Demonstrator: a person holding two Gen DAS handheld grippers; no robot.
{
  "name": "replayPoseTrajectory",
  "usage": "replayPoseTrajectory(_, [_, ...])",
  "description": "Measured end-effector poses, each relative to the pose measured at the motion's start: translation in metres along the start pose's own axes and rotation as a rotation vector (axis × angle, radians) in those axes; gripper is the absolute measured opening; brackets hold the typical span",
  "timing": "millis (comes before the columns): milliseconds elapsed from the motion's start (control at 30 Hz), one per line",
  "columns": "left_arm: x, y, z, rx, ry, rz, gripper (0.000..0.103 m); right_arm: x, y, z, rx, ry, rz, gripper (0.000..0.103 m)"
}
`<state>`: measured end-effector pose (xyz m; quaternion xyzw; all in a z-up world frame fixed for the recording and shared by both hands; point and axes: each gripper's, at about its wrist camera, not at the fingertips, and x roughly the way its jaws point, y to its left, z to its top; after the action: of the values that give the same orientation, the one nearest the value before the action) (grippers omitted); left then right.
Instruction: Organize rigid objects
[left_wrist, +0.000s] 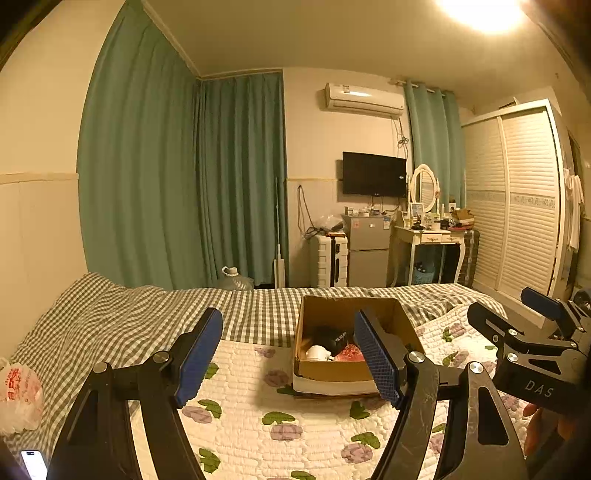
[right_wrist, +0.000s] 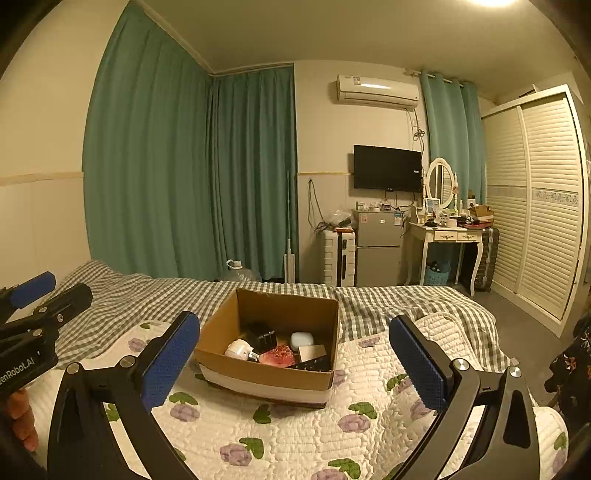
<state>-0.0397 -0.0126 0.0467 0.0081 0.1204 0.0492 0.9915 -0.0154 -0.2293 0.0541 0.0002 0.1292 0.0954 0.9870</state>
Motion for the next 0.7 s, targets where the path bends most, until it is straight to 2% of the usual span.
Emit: replayPoseTrajectory(700, [0.0015,0.0,-0.003,-0.003,0.023,-0.008,0.077,0.0038,0.0013,-0.0029,0.002,0.032,-0.011,0.103])
